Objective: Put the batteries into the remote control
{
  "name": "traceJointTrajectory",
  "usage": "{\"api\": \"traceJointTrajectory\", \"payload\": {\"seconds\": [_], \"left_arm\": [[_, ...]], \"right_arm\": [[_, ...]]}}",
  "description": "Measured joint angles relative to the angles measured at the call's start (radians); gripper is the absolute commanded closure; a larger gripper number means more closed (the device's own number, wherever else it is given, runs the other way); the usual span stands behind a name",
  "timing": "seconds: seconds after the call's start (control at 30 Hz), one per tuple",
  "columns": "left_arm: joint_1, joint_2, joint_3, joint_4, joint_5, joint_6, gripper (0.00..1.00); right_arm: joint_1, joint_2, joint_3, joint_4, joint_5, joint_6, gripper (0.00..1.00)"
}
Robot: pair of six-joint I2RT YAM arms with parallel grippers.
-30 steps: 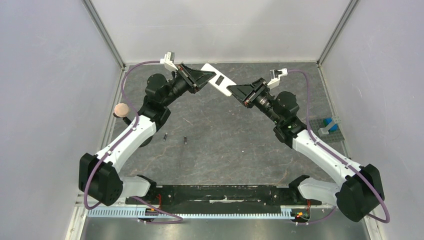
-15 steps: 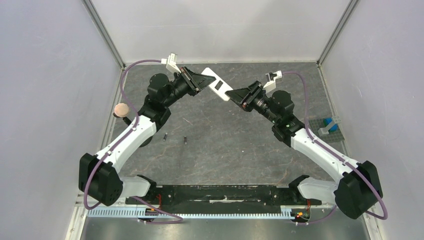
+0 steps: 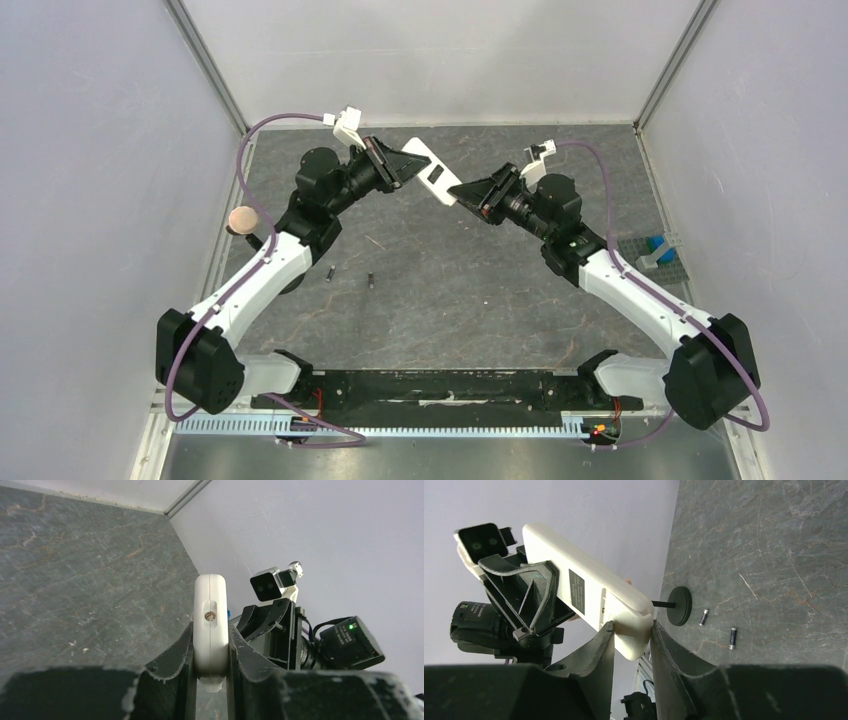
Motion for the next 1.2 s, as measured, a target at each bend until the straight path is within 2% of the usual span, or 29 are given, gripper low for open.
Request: {"api": "traceJointTrajectory", "payload": {"seconds": [0.2, 0.3, 0.4, 0.47, 0.8, 1.03, 1.2], "left_arm": [[-0.011, -0.004, 0.0, -0.005, -0.018, 0.131, 0.98], [-0.02, -0.004, -0.001, -0.018, -0.035, 0.192, 0.98], [-0.029, -0.004, -0.001, -0.038, -0.045, 0.26, 0.98], [-0.035, -0.004, -0.001, -0.058, -0.051, 0.304, 0.98], [-0.039, -0.004, -0.033, -0.137, -0.164, 0.414, 0.98], [-0.039, -0.005, -0.064, -0.174, -0.217, 0.436, 0.98], [-0.039, -0.024, -0.068, -0.174, -0.225, 0.439, 0.98]], "right_arm": [[-0.013, 0.021, 0.013, -0.023, -0.028, 0.001, 0.74], [-0.014, 0.025, 0.023, -0.023, -0.05, 0.001, 0.83], [-0.018, 0.032, 0.041, -0.022, -0.089, -0.001, 0.97], [-0.02, 0.04, 0.052, -0.013, -0.113, -0.005, 1.0], [-0.081, 0.043, 0.055, 0.043, -0.192, -0.031, 0.99], [-0.095, 0.048, 0.039, -0.198, -0.147, -0.277, 0.98], [-0.095, 0.156, 0.012, -0.386, -0.031, -0.43, 1.0]]}}
